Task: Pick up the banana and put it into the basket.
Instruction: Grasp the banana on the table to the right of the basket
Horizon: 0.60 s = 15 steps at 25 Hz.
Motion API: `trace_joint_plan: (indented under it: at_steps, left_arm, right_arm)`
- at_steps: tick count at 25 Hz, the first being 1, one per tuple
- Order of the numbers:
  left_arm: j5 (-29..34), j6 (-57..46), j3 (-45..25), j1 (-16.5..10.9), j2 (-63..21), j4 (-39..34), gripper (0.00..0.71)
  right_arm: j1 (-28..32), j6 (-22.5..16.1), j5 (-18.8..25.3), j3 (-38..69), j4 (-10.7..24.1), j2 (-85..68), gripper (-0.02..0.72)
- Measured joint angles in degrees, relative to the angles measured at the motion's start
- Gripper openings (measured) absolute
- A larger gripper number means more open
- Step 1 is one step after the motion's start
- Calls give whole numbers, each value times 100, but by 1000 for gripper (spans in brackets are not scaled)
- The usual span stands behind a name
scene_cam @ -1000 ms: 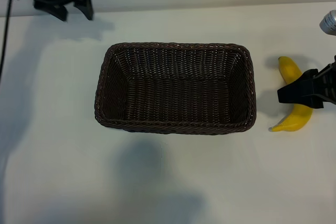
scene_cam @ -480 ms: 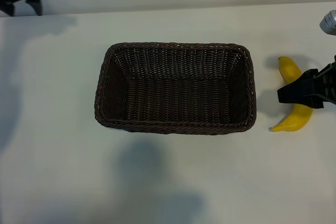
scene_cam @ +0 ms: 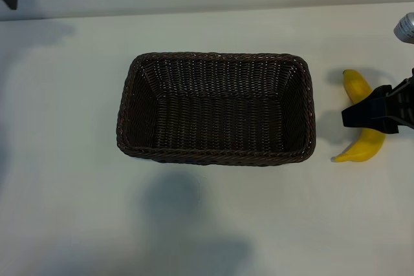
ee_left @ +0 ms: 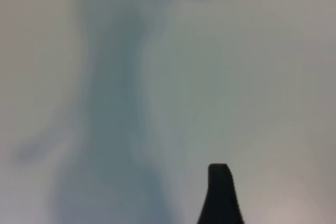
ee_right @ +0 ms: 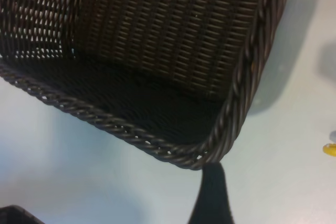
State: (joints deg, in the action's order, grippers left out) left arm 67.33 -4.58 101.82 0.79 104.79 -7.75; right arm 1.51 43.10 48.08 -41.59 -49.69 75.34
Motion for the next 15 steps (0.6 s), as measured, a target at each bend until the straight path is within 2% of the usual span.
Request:
trace_joint_plan:
  at_steps: [6,15]
  left_arm:
    - [0,37,-1160,0,-1167,-104,557]
    - [0,48,-3573,0,-3186,-109,557]
  right_arm:
    - [0,0,18,0,0,0,584]
    - [0,0,18,0,0,0,584]
